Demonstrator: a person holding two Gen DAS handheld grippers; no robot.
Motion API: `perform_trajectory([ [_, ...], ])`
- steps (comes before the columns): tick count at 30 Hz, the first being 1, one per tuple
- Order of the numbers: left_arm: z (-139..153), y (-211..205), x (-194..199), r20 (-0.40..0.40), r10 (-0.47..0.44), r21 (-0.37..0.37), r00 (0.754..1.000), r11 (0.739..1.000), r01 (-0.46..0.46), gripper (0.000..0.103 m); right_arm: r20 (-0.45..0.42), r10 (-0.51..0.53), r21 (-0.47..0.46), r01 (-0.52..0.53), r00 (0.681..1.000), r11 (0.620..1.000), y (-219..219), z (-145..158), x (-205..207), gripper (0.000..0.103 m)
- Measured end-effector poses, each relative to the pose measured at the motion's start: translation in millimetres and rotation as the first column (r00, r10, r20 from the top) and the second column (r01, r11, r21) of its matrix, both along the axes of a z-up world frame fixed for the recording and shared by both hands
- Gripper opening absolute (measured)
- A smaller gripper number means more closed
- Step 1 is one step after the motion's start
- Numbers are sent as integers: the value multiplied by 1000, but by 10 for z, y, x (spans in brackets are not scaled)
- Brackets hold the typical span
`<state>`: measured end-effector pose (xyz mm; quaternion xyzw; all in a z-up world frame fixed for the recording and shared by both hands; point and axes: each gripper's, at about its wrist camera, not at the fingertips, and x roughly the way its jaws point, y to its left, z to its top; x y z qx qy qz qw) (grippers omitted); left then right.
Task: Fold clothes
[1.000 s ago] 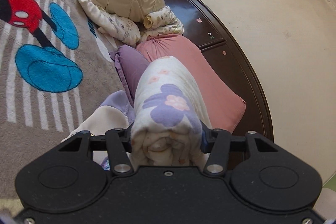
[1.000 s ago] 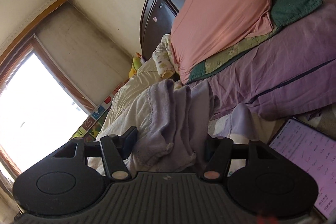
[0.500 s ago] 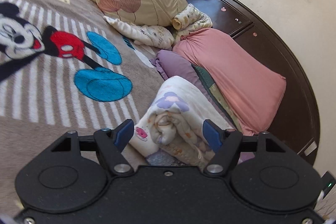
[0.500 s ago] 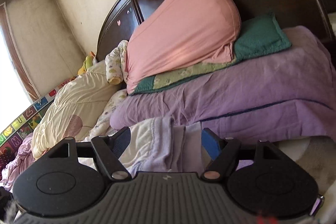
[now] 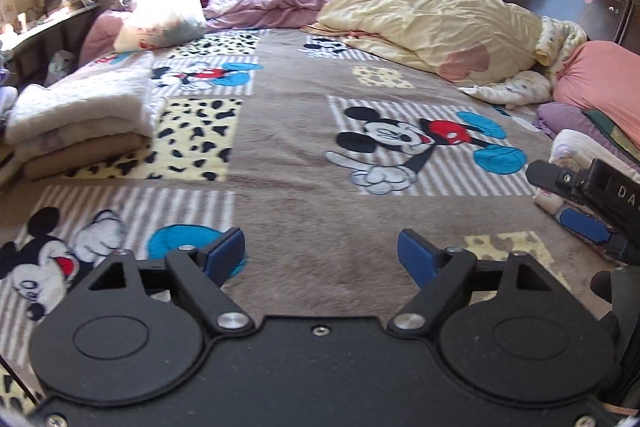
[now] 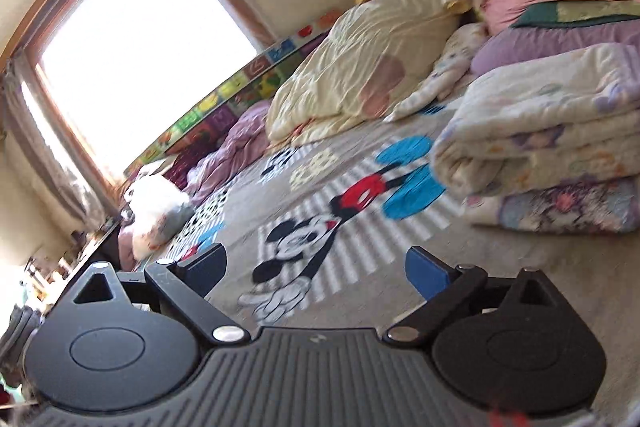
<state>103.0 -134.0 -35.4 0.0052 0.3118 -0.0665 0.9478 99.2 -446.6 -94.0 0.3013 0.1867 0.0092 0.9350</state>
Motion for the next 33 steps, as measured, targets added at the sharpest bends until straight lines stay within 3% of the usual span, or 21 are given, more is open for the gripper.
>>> perform_trajectory([
  [4, 114, 469, -314, 47, 96, 35, 994, 995, -98, 92, -58, 168, -40, -170, 984, 985, 745, 26, -132, 102],
  [12, 151, 1022, -592, 25, 192, 18, 981, 981, -193, 97, -173, 293, -77, -310, 940, 948, 1680, -4, -608, 103],
  [18, 131, 1072, -697, 11, 209, 57, 978, 976, -209, 102, -233, 302, -94, -331, 924, 939, 1849, -64, -821, 103],
  [23, 58, 1195, -695, -129, 136, -85, 982, 985, -148, 103, -248, 302, -116, -338, 920, 934, 1959, -3, -948, 103],
  [33, -99, 1169, -697, -160, 90, -55, 983, 994, -100, 103, -293, 292, -174, -351, 911, 920, 2142, 53, -1072, 103],
])
